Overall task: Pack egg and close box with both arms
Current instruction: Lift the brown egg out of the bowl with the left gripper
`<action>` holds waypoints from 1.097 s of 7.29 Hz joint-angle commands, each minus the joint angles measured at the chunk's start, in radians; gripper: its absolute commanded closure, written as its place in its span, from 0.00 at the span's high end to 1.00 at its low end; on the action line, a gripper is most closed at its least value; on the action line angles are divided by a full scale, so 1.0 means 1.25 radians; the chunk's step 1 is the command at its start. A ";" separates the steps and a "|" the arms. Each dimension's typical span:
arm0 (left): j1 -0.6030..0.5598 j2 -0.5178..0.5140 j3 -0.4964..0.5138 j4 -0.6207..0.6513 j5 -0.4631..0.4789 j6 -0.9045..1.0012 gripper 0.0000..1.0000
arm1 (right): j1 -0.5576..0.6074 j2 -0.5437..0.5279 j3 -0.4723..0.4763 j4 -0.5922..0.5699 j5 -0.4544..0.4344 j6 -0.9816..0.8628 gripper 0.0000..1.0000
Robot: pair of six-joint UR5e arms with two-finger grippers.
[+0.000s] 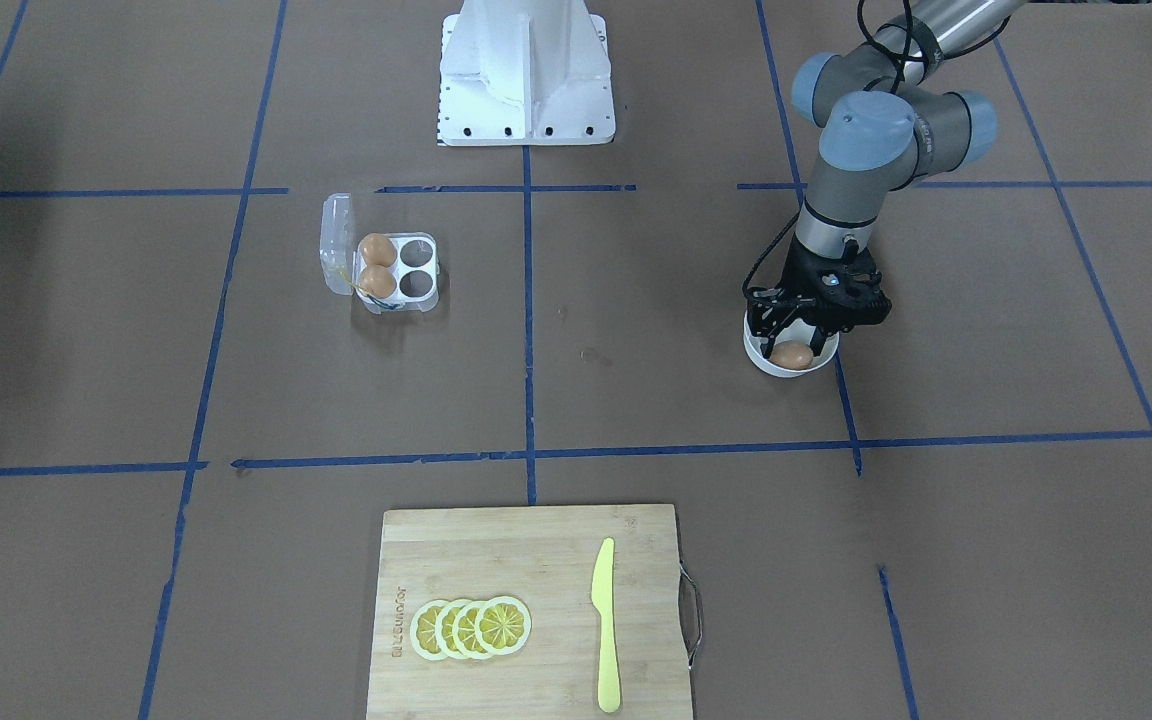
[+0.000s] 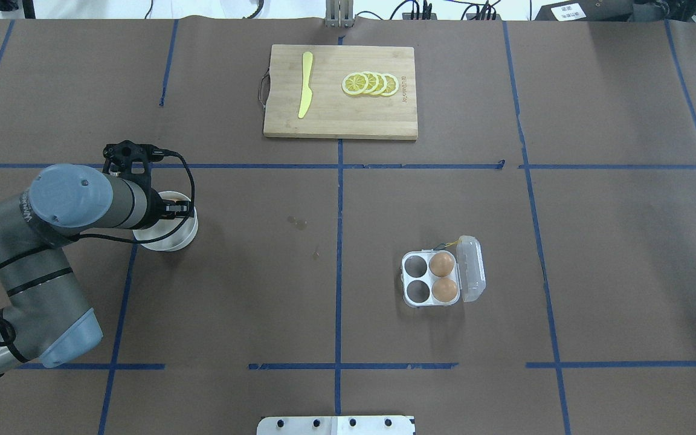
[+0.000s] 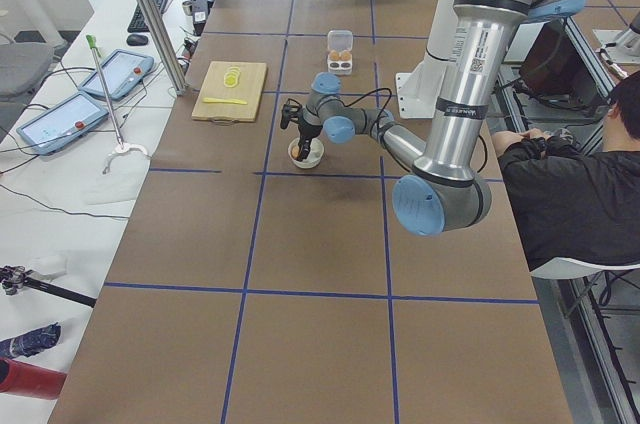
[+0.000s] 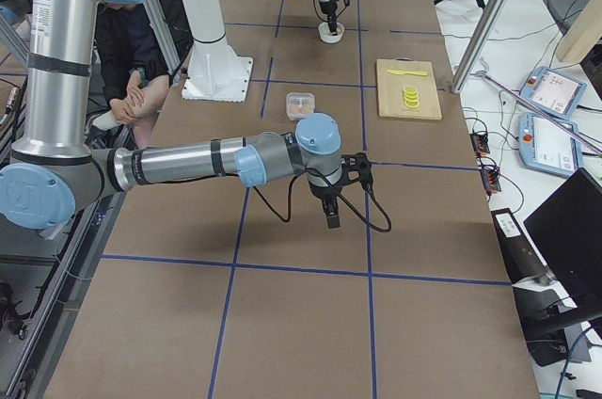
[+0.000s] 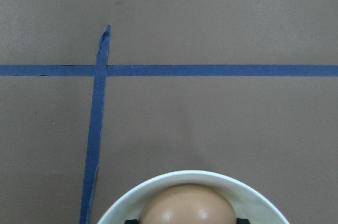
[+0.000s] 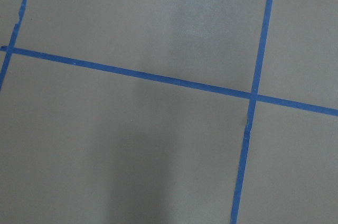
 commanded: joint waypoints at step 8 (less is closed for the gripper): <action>-0.013 0.053 -0.156 -0.005 -0.008 0.025 0.49 | 0.000 0.001 0.002 0.000 0.001 0.001 1.00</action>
